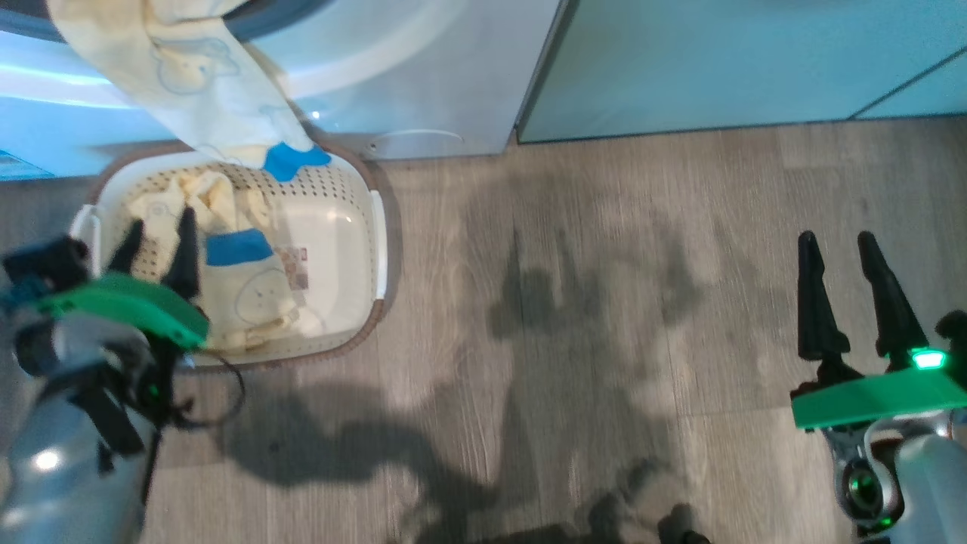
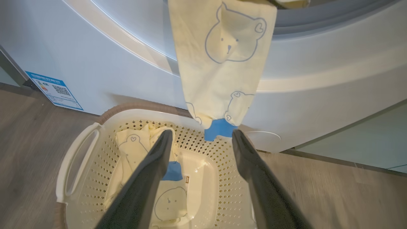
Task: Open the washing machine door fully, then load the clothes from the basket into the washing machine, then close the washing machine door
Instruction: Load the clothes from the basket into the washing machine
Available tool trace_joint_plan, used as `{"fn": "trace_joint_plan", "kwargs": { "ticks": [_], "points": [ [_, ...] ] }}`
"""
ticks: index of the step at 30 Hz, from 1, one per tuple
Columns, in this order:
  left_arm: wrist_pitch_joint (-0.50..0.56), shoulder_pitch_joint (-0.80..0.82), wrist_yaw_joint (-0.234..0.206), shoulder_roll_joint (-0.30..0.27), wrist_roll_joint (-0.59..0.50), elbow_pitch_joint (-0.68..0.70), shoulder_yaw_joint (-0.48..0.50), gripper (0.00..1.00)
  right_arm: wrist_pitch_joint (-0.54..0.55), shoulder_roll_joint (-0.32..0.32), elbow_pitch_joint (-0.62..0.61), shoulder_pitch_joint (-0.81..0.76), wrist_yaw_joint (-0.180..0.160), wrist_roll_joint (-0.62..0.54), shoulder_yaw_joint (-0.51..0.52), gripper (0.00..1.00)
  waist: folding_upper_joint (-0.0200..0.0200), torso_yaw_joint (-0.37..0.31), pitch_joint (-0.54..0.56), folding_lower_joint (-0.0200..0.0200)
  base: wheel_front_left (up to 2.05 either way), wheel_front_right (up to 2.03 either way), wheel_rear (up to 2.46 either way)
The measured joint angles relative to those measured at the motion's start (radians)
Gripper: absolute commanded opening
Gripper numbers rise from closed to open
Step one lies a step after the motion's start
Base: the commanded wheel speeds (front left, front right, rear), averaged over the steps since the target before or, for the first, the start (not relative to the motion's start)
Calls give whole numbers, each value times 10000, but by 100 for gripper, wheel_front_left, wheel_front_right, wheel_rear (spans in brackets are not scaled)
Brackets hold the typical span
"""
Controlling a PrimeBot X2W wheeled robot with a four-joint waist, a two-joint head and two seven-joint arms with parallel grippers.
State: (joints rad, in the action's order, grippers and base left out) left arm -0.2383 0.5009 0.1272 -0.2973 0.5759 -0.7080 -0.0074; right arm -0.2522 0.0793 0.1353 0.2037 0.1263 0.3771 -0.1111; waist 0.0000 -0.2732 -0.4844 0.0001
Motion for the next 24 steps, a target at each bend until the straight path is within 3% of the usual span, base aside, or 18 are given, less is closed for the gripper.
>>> {"fn": "trace_joint_plan", "kwargs": {
  "ticks": [9, 15, 24],
  "points": [
    [899, 1873, 23, -828, 1615, -1122, -1369, 100, 0, 19, -65, 541, 0, 0, -217, 100, 0, -334, -948, 1, 0, 0, 0],
    [882, 2803, 23, -1484, 2286, -1511, -2261, 100, -2, 25, -159, 775, 0, 0, -213, 100, 0, -539, -1597, 1, 0, 0, 0],
    [548, 4168, 25, -1795, 2778, -1879, -3423, 100, 0, 29, -224, 1155, 0, -2, -219, 100, -1, -578, -2435, 2, 0, 0, 0]
  ]
}}
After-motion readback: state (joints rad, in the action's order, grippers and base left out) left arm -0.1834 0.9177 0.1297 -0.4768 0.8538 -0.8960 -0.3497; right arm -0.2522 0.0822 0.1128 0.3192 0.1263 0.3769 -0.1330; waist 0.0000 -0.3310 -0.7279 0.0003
